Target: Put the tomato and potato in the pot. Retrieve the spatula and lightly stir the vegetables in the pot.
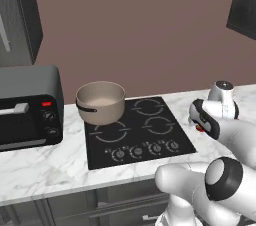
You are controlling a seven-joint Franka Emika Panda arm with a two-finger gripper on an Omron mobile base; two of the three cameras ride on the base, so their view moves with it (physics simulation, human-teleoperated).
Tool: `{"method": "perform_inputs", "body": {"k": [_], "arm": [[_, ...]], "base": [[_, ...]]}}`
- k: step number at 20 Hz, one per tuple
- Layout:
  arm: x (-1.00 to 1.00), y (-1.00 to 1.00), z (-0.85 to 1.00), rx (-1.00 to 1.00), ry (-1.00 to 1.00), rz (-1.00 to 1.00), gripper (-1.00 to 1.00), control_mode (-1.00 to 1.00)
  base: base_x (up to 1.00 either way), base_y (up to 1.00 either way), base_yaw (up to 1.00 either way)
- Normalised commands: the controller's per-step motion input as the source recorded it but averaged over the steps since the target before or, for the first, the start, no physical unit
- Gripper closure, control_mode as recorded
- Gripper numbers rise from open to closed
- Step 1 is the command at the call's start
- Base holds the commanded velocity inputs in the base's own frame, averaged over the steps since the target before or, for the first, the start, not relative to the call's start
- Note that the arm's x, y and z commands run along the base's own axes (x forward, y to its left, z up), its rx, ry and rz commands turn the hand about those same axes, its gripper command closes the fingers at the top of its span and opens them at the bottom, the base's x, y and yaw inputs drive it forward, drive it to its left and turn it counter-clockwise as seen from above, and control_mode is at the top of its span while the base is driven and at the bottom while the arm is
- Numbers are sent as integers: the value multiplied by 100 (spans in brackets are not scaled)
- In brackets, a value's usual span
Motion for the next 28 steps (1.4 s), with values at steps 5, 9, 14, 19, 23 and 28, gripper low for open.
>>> {"method": "perform_inputs", "body": {"k": [5,9,14,19,23,28], "arm": [[14,-15,-25,0,2,0,-100,-100],[18,-9,-22,0,0,0,-100,-100],[22,-8,-20,0,0,0,-100,-100],[29,-4,-17,0,0,-1,-100,-100],[28,-3,-19,0,1,0,-100,-100],[23,-17,-20,0,4,0,-100,-100]], "base": [[0,0,0],[0,0,0],[0,0,0],[0,0,0],[0,0,0],[0,0,0]]}}
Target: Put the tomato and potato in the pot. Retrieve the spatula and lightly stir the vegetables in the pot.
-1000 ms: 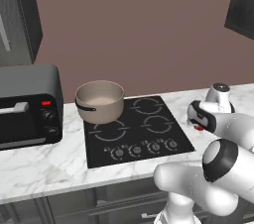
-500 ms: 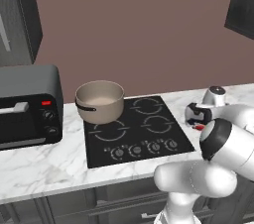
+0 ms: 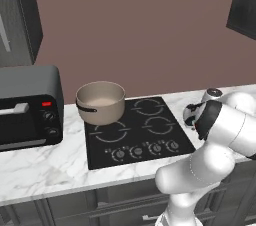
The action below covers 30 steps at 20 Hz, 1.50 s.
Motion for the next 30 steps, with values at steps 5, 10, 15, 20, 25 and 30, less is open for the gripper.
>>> {"method": "perform_inputs", "body": {"k": [5,10,15,20,25,30], "arm": [[26,-11,-18,0,3,-1,-100,-100],[21,-1,-18,0,0,0,-100,-100],[2,0,-42,0,1,0,100,-100],[-18,7,-41,0,1,0,100,-100],[-51,20,67,1,-7,0,100,-100],[-40,84,99,3,-9,0,100,-100]], "base": [[0,0,0],[0,0,0],[0,0,0],[0,0,0],[0,0,0],[0,0,0]]}}
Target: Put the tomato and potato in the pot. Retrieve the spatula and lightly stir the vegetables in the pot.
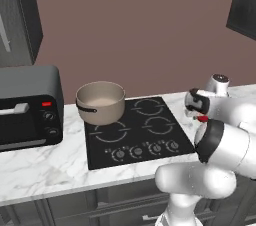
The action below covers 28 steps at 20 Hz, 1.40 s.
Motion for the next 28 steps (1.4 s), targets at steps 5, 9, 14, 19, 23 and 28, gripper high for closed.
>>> {"method": "perform_inputs", "body": {"k": [5,9,14,19,23,28], "arm": [[-19,100,99,0,-9,0,100,-100],[-1,96,99,0,0,1,100,-100],[-1,82,74,4,-2,5,100,-100],[0,100,55,6,-5,9,100,-100],[9,100,32,2,-2,7,100,-100],[29,86,5,0,0,4,100,-100]], "base": [[0,0,0],[0,0,0],[0,0,0],[0,0,0],[0,0,0],[0,0,0]]}}
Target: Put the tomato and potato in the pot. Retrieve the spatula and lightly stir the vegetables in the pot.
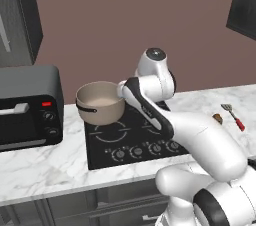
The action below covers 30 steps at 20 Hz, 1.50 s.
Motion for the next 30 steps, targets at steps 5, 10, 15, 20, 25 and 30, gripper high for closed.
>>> {"method": "perform_inputs", "body": {"k": [5,10,15,20,25,30], "arm": [[50,51,0,0,0,0,100,-100],[60,48,-11,0,6,0,100,-100],[54,35,-34,0,8,0,100,-100],[61,31,-36,0,9,0,100,-100],[59,20,-31,0,7,0,100,-100],[31,12,-30,0,2,0,100,-100]], "base": [[0,0,0],[0,0,0],[0,0,0],[0,0,0],[0,0,0],[0,0,0]]}}
